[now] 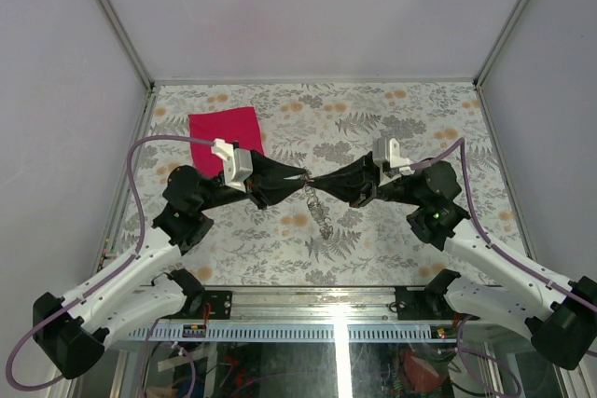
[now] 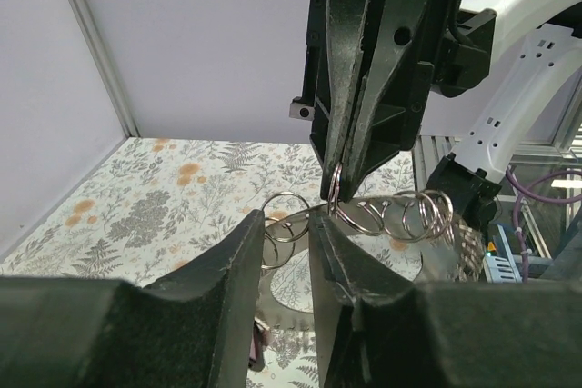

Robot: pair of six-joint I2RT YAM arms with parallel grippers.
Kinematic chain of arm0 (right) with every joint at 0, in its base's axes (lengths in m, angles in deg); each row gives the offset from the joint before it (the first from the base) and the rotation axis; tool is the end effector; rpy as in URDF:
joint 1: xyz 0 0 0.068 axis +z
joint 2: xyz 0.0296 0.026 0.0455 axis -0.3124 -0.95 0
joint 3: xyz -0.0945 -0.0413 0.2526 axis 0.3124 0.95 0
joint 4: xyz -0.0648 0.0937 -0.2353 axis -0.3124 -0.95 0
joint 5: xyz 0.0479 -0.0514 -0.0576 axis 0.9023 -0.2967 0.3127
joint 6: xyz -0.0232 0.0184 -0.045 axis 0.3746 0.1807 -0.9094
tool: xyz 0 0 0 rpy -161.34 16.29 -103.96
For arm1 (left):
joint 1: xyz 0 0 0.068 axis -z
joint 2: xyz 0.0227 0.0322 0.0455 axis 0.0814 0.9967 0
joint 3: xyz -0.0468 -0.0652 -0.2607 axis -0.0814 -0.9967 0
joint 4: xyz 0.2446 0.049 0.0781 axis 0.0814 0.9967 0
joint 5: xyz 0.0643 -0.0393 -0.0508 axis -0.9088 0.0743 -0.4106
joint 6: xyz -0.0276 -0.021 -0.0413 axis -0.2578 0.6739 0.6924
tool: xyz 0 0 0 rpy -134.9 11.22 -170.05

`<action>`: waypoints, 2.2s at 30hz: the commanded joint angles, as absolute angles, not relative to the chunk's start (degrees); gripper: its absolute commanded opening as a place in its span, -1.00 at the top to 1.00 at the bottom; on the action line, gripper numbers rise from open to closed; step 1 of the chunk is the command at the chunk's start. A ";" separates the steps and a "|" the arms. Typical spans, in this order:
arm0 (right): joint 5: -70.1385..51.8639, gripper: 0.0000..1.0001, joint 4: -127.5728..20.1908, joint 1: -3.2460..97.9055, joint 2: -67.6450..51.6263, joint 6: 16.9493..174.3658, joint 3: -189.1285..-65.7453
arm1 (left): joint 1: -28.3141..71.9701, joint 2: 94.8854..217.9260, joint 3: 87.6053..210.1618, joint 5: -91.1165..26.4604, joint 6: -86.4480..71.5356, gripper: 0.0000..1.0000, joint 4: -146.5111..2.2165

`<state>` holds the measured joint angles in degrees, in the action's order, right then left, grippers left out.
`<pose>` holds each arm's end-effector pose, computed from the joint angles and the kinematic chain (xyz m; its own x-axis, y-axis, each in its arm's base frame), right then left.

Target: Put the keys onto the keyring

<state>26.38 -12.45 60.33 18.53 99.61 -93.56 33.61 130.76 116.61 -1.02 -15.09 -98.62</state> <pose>0.1374 0.1572 0.3796 0.1652 0.3333 -0.9282 -0.9861 0.0744 -0.1488 0.1407 -0.1400 0.3647 0.1858 -0.2141 -0.9590 0.9662 0.2170 0.1388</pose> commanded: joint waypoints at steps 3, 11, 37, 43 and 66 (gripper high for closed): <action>26.19 1.00 -6.56 61.21 18.14 99.48 -94.68 | 34.69 131.35 118.17 -0.20 -15.96 0.50 -103.44; 26.19 1.00 -6.75 61.43 18.03 99.22 -94.60 | 35.40 132.08 118.33 1.53 -15.50 0.52 -104.23; 23.84 1.00 -10.47 61.42 21.73 94.78 -94.69 | 35.58 129.87 117.74 -0.80 -17.19 0.48 -100.59; 23.39 1.00 -10.47 61.43 22.07 94.31 -94.69 | 35.58 129.33 117.50 -0.99 -17.87 0.45 -99.36; 24.01 1.00 -9.77 61.43 21.35 94.91 -94.22 | 35.61 130.34 117.97 1.93 -16.11 0.33 -102.06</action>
<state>24.67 -14.57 61.01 20.58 95.32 -93.56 35.43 130.06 116.85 0.08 -17.25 -97.53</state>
